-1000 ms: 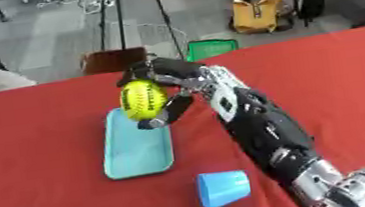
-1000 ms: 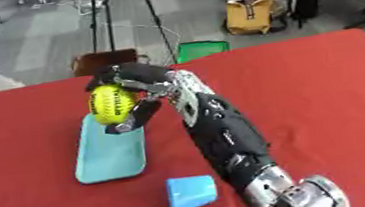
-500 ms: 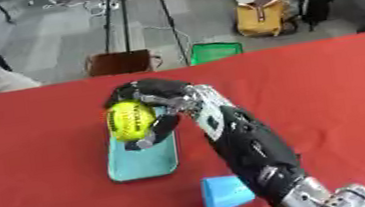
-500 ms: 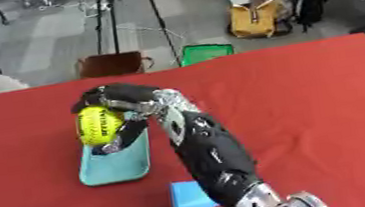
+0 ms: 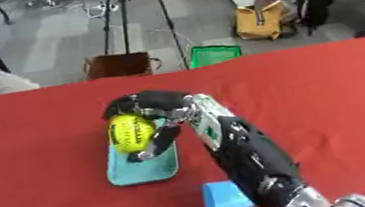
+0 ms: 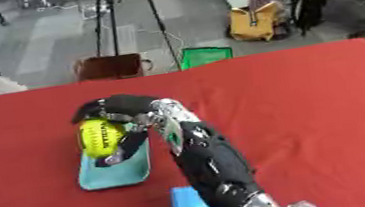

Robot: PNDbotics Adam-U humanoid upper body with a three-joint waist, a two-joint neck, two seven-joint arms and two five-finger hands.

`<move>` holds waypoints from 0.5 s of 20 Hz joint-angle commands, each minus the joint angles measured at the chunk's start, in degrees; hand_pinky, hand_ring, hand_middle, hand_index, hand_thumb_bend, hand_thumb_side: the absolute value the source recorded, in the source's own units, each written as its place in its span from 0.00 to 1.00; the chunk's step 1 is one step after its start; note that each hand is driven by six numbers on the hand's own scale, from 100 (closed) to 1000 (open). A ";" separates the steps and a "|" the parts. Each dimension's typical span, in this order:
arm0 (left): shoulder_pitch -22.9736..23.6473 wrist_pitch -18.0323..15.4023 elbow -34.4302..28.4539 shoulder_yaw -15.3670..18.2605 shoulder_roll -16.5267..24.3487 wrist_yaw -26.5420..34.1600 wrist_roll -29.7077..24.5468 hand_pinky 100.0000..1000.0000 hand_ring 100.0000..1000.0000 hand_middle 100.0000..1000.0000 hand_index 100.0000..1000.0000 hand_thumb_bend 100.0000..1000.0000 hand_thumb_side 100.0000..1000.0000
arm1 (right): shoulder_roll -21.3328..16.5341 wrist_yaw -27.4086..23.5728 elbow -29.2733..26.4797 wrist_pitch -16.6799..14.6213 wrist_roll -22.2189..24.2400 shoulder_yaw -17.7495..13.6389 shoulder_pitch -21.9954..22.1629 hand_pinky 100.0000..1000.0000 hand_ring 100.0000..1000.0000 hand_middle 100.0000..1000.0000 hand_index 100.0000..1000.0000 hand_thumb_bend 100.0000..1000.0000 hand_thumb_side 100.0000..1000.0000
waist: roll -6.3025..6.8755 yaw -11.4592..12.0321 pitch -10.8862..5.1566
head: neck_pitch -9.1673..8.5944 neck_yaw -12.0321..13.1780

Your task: Pick up objects on the table and place them in the box.

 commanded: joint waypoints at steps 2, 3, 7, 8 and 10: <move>-0.53 0.01 -1.10 0.15 1.08 0.10 -0.06 0.55 1.00 1.00 0.98 0.53 0.75 | -0.63 0.66 -0.29 -5.02 5.66 0.22 -1.04 0.85 0.87 0.90 0.94 0.29 0.33 | 0.35 -0.21 -0.73 | -0.76 -0.04; -0.52 0.02 -1.10 0.15 1.08 0.06 -0.05 0.55 1.00 1.00 0.98 0.53 0.75 | -0.71 0.58 -0.26 -5.02 5.72 0.15 -1.00 0.85 0.87 0.90 0.94 0.30 0.35 | 0.35 -0.29 -0.73 | -0.77 -0.05; -0.56 0.07 -1.10 0.10 1.06 -0.04 -0.05 0.55 1.00 1.00 0.98 0.52 0.75 | -1.08 0.34 -0.45 -5.02 4.97 -0.51 -0.87 0.86 0.86 0.90 0.96 0.35 0.41 | 0.33 -0.41 -0.66 | -0.95 -0.07; -0.56 0.09 -1.10 0.12 1.05 -0.06 -0.02 0.55 1.00 1.00 0.98 0.52 0.75 | -1.21 0.22 -0.68 -5.02 4.32 -0.85 -0.87 0.86 0.86 0.90 0.96 0.35 0.41 | 0.33 -0.43 -0.64 | -1.01 -0.08; -0.55 0.10 -1.10 0.13 1.05 -0.08 0.02 0.55 1.00 1.00 0.98 0.52 0.75 | -1.45 -0.36 -1.33 -5.01 2.30 -1.78 -0.89 0.86 0.86 0.89 0.96 0.35 0.41 | 0.32 -0.48 -0.65 | -1.08 -0.06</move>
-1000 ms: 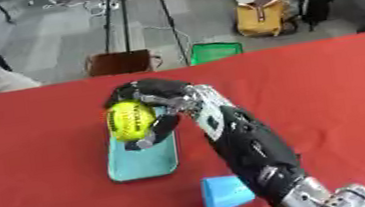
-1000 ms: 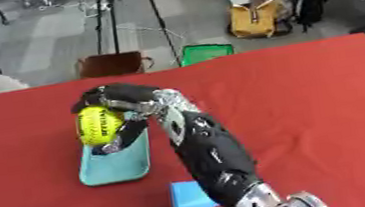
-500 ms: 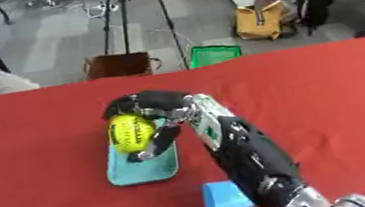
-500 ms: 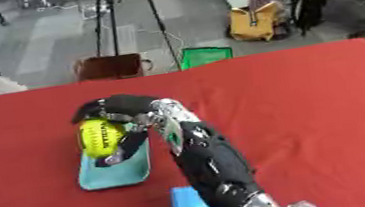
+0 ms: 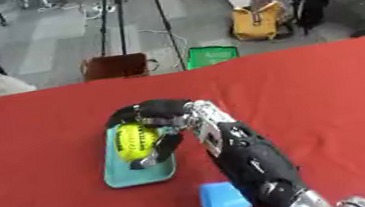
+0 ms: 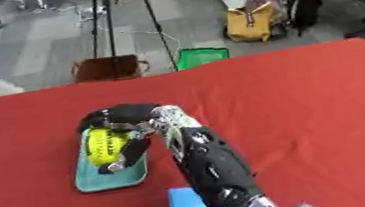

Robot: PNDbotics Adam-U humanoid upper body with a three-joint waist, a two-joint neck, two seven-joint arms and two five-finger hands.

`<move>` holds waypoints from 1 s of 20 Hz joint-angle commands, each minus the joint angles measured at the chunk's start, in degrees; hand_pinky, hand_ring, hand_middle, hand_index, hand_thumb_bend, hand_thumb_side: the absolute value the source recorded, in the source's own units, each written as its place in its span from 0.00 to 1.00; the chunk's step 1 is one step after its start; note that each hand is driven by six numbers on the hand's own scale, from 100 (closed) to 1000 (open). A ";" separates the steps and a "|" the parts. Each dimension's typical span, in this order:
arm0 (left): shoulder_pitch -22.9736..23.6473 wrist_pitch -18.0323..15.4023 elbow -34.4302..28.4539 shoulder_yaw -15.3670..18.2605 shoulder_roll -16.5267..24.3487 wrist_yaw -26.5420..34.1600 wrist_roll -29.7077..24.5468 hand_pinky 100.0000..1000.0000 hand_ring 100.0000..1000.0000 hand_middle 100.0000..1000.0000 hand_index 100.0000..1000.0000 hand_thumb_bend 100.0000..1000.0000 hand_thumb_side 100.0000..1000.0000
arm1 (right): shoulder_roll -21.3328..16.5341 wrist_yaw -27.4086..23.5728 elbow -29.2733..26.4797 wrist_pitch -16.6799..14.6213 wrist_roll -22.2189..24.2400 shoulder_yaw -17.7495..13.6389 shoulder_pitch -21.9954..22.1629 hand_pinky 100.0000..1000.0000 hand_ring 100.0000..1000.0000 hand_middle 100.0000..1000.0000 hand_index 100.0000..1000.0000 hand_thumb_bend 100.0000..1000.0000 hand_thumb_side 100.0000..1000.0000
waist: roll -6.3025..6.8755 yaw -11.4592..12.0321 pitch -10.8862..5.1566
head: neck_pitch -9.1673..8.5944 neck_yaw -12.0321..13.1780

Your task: Pick up objects on the table and place them in the box.

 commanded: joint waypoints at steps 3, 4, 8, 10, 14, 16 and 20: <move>-0.52 0.12 -1.10 0.16 1.07 -0.04 0.06 0.55 1.00 1.00 0.98 0.52 0.75 | -1.46 -2.14 -3.03 -4.09 -1.54 -2.12 -1.12 0.85 0.84 0.87 0.96 0.39 0.42 | 0.28 -0.17 -0.81 | -0.74 -0.05; -0.50 0.14 -1.10 0.16 1.08 -0.05 0.07 0.55 1.00 1.00 0.98 0.53 0.75 | -1.54 -2.67 -3.50 -3.65 -2.90 -2.32 -1.17 0.85 0.83 0.86 0.95 0.39 0.42 | 0.27 -0.22 -0.84 | -0.75 -0.08; -0.48 0.12 -1.10 0.14 1.11 -0.06 0.06 0.55 1.00 1.00 0.98 0.53 0.75 | -1.76 -4.46 -4.79 -2.38 -6.47 -2.30 -1.20 0.83 0.82 0.85 0.95 0.37 0.40 | 0.28 -0.37 -0.88 | -0.73 -0.08; -0.47 0.12 -1.10 0.15 1.13 -0.06 0.07 0.55 1.00 1.00 0.98 0.53 0.75 | -1.92 -5.38 -5.06 -2.10 -7.16 -2.12 -1.21 0.83 0.82 0.85 0.95 0.37 0.40 | 0.29 -0.41 -0.90 | -0.70 -0.06; -0.23 0.08 -1.10 0.23 1.25 -0.02 0.16 0.55 1.00 1.00 0.98 0.53 0.75 | -2.76 -9.34 -6.76 -1.49 -8.41 -2.19 -1.60 0.80 0.79 0.82 0.93 0.35 0.34 | 0.35 -0.88 -1.23 | -0.41 0.36; -0.01 0.07 -1.10 0.34 1.37 -0.01 0.26 0.55 1.00 1.00 0.98 0.53 0.74 | -3.61 -12.80 -8.29 -0.98 -8.61 -1.99 -1.96 0.79 0.78 0.81 0.92 0.33 0.30 | 0.35 -1.40 -1.53 | -0.17 0.83; 0.48 0.06 -1.10 0.58 1.57 -0.13 0.53 0.55 1.00 1.00 0.98 0.53 0.74 | -5.78 -22.03 -12.63 0.88 -7.12 -0.80 -2.30 0.78 0.77 0.81 0.91 0.30 0.26 | 0.31 -2.50 -2.01 | 0.20 1.79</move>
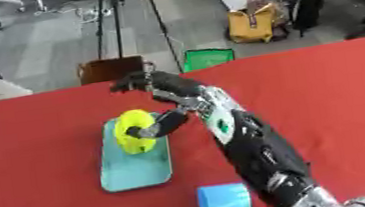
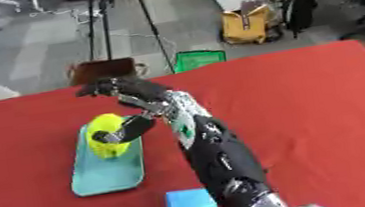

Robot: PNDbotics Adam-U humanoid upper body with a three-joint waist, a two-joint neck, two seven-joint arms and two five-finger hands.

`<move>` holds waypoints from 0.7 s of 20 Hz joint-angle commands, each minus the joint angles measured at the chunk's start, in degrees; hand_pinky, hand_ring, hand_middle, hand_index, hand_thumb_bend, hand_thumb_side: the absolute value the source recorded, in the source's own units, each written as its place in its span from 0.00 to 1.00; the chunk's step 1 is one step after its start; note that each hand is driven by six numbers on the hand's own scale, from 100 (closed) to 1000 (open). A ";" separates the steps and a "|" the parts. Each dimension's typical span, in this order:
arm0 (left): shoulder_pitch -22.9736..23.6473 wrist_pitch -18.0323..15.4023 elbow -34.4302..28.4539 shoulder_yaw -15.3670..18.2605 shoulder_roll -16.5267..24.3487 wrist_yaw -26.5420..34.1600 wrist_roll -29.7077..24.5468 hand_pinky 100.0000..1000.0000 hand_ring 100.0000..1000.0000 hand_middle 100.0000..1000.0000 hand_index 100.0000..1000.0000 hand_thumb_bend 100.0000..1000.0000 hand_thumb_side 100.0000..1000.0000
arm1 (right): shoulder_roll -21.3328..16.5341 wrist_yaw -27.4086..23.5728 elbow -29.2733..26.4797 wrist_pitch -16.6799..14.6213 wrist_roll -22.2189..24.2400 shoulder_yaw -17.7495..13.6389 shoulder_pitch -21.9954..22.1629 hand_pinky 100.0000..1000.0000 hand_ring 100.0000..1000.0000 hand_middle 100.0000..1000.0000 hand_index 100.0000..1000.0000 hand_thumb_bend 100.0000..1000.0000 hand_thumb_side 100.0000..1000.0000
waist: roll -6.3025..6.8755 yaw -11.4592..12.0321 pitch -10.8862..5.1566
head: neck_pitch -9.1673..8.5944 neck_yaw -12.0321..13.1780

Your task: Pick up objects on the table and place them in the box.

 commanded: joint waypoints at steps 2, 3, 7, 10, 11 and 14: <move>0.11 -0.07 -1.10 0.62 1.57 -0.18 0.41 0.55 1.00 1.00 0.98 0.53 0.74 | -2.81 -9.12 -5.72 2.22 2.29 1.09 -1.46 0.77 0.77 0.80 0.91 0.29 0.25 | 0.24 -0.56 -1.31 | 0.38 0.91; 0.22 -0.08 -1.10 0.68 1.60 -0.21 0.49 0.55 1.00 1.00 0.98 0.53 0.74 | -3.22 -11.19 -6.89 2.83 3.06 1.34 -1.35 0.77 0.77 0.80 0.91 0.29 0.25 | 0.24 -0.82 -1.41 | 0.48 1.08; 1.61 -0.16 -1.10 1.25 2.06 -0.83 0.98 0.55 1.00 1.00 0.98 0.53 0.74 | -7.85 -23.92 -13.01 3.39 8.04 4.32 0.70 0.70 0.72 0.78 0.90 0.22 0.24 | 0.14 -3.94 -2.41 | 1.76 3.24; 2.24 -0.17 -1.10 1.47 2.21 -1.31 1.27 0.55 1.00 1.00 0.97 0.52 0.75 | -10.28 -32.21 -15.14 4.33 14.29 5.68 2.44 0.67 0.71 0.77 0.90 0.14 0.28 | 0.02 -5.31 -2.67 | 2.20 4.31; 2.48 -0.15 -1.10 1.54 2.26 -1.52 1.34 0.55 1.00 1.00 0.97 0.52 0.75 | -11.01 -35.26 -15.70 4.69 16.66 6.13 3.09 0.67 0.71 0.77 0.90 0.14 0.28 | -0.02 -5.73 -2.76 | 2.34 4.63; 3.68 -0.16 -1.10 2.00 2.64 -2.40 1.79 0.55 1.00 1.00 0.97 0.52 0.76 | -14.15 -44.49 -19.23 5.09 23.84 7.17 6.88 0.67 0.71 0.76 0.89 0.13 0.28 | -0.39 -8.15 -3.20 | 3.09 6.54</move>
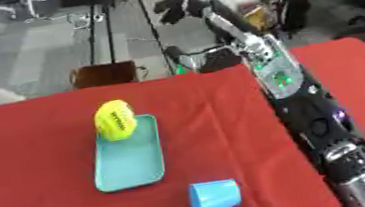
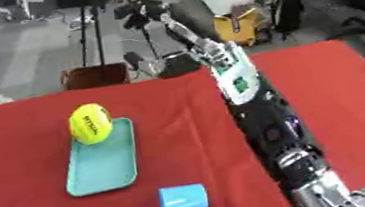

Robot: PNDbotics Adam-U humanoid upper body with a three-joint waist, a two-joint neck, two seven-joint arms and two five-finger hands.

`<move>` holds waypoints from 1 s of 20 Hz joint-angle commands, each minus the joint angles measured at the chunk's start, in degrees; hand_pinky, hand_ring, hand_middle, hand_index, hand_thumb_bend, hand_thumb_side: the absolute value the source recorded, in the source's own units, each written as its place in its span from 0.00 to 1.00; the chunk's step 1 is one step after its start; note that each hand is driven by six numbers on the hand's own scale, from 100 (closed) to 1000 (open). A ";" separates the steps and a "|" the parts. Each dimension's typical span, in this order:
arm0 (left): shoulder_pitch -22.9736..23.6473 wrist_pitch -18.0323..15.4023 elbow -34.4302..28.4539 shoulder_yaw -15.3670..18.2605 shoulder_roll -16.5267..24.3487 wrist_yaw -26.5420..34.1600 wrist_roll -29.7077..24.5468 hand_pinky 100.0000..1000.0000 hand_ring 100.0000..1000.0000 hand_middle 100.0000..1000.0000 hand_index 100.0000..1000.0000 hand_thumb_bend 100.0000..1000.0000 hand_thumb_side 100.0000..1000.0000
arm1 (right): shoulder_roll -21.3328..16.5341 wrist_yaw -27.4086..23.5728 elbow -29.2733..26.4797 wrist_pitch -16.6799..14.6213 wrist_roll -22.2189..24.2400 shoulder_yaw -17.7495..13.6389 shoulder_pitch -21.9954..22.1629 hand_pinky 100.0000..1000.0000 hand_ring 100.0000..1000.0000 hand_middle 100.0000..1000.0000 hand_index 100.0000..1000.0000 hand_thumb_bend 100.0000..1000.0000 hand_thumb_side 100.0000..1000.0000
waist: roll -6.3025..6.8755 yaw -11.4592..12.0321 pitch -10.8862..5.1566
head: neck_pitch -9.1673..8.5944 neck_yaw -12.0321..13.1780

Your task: Pick up objects on the table and place them in the box.

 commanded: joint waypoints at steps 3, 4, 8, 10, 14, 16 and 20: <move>1.19 -0.20 -1.10 1.27 1.92 -1.62 1.10 0.55 1.00 1.00 0.97 0.51 0.76 | -5.46 -12.85 -7.94 -2.78 13.40 1.02 3.85 0.69 0.72 0.76 0.90 0.15 0.27 | -0.25 -2.34 -1.41 | 1.39 3.35; 1.51 -0.17 -1.10 1.32 1.96 -1.87 1.24 0.55 1.00 1.00 0.97 0.51 0.77 | -5.98 -14.18 -9.10 -2.88 14.76 1.19 4.82 0.69 0.73 0.77 0.90 0.15 0.27 | -0.33 -2.80 -1.58 | 1.64 3.83; 2.96 -0.07 -1.10 1.28 2.03 -3.07 1.37 0.55 1.00 1.00 0.97 0.50 0.77 | -7.71 -18.05 -12.67 -3.11 18.71 1.63 8.39 0.69 0.73 0.76 0.90 0.14 0.28 | -0.50 -4.05 -2.09 | 2.51 5.25; 3.56 -0.26 -1.10 1.41 2.21 -3.58 1.52 0.55 1.00 1.00 0.97 0.50 0.77 | -8.22 -19.47 -13.89 -2.90 20.14 1.86 9.68 0.69 0.72 0.75 0.90 0.13 0.28 | -0.53 -4.64 -2.27 | 2.98 5.99; 4.07 -0.45 -1.10 1.55 2.09 -4.44 1.78 0.55 1.00 1.00 0.97 0.50 0.77 | -8.44 -21.45 -16.03 -1.90 22.51 1.92 12.12 0.68 0.72 0.74 0.89 0.11 0.30 | -0.43 -5.36 -2.12 | 2.93 6.40; 3.90 -0.46 -1.10 1.50 1.91 -4.73 1.76 0.55 1.00 1.00 0.97 0.50 0.78 | -8.25 -21.64 -16.57 -1.39 23.73 1.92 12.88 0.68 0.71 0.73 0.88 0.09 0.31 | -0.20 -5.48 -1.78 | 2.95 6.37; 3.75 -0.45 -1.10 1.46 1.43 -5.13 1.70 0.55 1.00 1.00 0.96 0.49 0.78 | -7.81 -22.60 -16.88 0.46 25.49 1.57 13.59 0.67 0.70 0.72 0.88 0.08 0.32 | 0.23 -5.62 -1.30 | 2.67 6.44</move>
